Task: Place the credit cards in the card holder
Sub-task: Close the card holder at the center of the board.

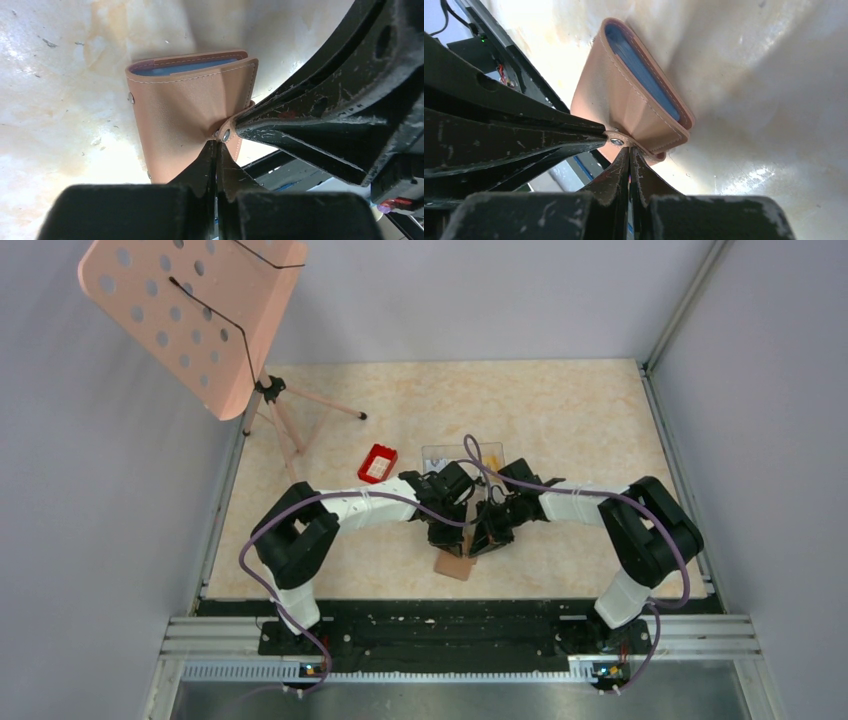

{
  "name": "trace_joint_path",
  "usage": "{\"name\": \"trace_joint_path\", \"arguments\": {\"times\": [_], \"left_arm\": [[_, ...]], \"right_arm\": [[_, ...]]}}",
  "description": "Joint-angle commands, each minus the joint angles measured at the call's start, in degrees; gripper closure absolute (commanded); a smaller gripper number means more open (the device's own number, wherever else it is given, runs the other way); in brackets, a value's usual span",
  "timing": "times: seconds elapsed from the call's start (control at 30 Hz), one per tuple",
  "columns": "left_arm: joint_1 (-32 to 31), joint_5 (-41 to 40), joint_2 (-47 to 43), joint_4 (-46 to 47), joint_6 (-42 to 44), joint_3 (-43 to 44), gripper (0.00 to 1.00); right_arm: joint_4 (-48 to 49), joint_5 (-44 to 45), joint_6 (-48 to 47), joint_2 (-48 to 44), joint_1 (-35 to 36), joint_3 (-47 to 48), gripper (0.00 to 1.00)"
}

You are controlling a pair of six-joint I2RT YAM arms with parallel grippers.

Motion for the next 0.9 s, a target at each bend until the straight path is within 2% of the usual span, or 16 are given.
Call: {"name": "trace_joint_path", "arguments": {"times": [0.0,0.4,0.87], "left_arm": [[-0.26,-2.17,0.03,0.05,-0.19,0.16,1.00],[-0.26,-4.64,1.74,-2.50,-0.32,0.31,1.00],[-0.26,-2.60,4.07,-0.52,-0.38,0.32,1.00]], "right_arm": [[5.34,-2.37,0.72,-1.71,0.90,0.61,1.00],[5.92,-1.73,0.53,0.58,1.74,0.33,1.00],[-3.17,8.58,-3.34,5.62,3.77,3.33,1.00]]}}
